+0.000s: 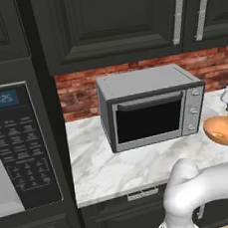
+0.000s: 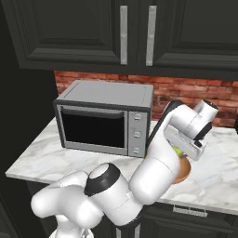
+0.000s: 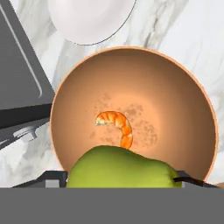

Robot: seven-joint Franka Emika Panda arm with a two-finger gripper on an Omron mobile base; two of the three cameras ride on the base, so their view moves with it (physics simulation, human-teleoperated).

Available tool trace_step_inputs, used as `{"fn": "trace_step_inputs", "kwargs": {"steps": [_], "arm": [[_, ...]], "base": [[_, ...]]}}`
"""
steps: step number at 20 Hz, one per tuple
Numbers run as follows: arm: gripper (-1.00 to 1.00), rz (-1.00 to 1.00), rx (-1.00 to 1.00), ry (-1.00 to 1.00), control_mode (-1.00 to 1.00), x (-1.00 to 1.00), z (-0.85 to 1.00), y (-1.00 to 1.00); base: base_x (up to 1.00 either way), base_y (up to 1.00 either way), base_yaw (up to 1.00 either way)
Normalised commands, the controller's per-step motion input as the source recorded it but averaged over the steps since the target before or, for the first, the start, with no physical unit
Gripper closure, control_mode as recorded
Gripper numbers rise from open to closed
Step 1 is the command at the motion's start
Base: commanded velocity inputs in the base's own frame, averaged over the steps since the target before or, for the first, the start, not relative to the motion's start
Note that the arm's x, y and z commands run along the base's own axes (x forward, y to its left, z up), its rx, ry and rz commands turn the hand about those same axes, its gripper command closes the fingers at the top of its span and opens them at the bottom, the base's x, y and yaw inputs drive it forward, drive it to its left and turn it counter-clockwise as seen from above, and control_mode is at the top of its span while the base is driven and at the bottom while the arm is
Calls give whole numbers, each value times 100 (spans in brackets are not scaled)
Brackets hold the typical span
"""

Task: Remove the pear from the bowl and place it on the small plate. Then place the bowl with only the shrimp in the microwave, close the door, and press the start button to microwave the shrimp.

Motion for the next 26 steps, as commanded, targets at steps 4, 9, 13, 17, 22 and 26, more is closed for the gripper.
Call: {"fn": "trace_step_inputs", "kwargs": {"steps": [4, 9, 13, 17, 22, 26], "arm": [[100, -2, 4, -21, -100, 68, 15, 5], [100, 4, 9, -25, -100, 61, 3, -4], [100, 4, 4, -14, -100, 56, 0, -10], [100, 5, 0, 0, -100, 57, -1, -5], [100, 10, 0, 4, -100, 62, -25, -18], [100, 7, 5, 2, -100, 51, -33, -52]], "base": [[0, 0, 0], [0, 0, 0], [0, 0, 0], [0, 0, 0], [0, 0, 0], [0, 0, 0]]}}
